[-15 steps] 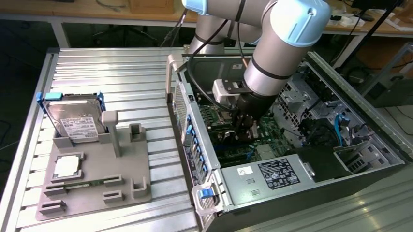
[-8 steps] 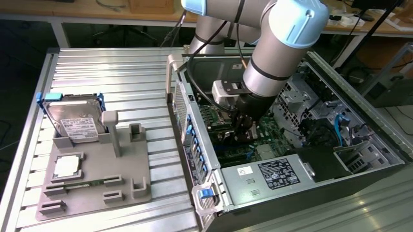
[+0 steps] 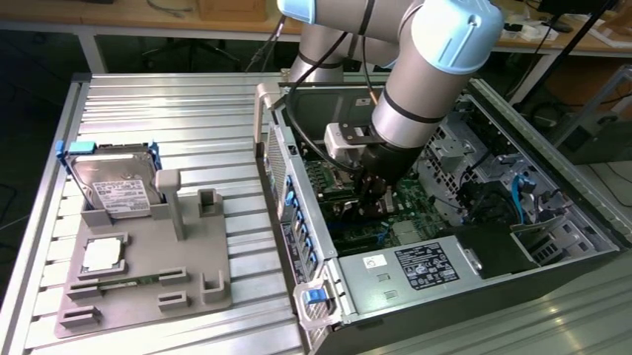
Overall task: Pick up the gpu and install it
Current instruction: 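Insert the gpu into the slot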
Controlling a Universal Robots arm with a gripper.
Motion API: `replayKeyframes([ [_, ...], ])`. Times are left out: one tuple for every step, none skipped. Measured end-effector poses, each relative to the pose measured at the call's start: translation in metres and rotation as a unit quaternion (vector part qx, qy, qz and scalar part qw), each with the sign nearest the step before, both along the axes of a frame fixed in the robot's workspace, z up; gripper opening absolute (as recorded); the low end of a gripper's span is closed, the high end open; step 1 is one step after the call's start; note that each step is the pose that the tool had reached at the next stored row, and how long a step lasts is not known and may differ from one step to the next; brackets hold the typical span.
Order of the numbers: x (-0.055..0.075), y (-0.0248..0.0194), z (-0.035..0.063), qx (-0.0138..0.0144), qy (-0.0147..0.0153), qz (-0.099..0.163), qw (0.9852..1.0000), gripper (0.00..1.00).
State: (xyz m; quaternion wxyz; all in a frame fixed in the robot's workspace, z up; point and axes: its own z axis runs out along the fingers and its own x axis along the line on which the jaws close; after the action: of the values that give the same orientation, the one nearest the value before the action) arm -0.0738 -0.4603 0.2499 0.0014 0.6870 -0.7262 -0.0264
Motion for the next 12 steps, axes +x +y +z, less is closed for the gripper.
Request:
replayKeyframes([
  [0.0,0.0,0.0001,0.0001,-0.0001,0.0,1.0,0.27],
  [0.0,0.0,0.0005,0.0002,-0.0001,0.0,1.0,0.27],
  [0.0,0.0001,0.001,0.0004,-0.0002,0.0,1.0,0.27],
  [0.0001,0.0002,0.002,0.0008,-0.0005,0.001,1.0,0.27],
  [0.0,0.0001,0.0044,0.0002,-0.0001,0.001,1.0,0.27],
  [0.0,0.0,0.0052,0.0001,-0.0001,0.001,1.0,0.27],
  [0.0,-0.0002,0.0051,0.0002,-0.0001,0.001,1.0,0.27],
  [0.0,-0.0007,0.0052,0.0001,0.0,0.001,1.0,0.27],
  [0.0,-0.0016,0.0052,0.0001,0.0,0.001,1.0,0.27],
  [0.0,-0.0029,0.0052,0.0001,0.0,0.001,1.0,0.27],
  [0.0,-0.004,0.0053,0.0,0.0,0.001,1.0,0.27],
  [-0.0001,-0.0042,0.0052,0.0001,0.0,0.001,1.0,0.27],
])
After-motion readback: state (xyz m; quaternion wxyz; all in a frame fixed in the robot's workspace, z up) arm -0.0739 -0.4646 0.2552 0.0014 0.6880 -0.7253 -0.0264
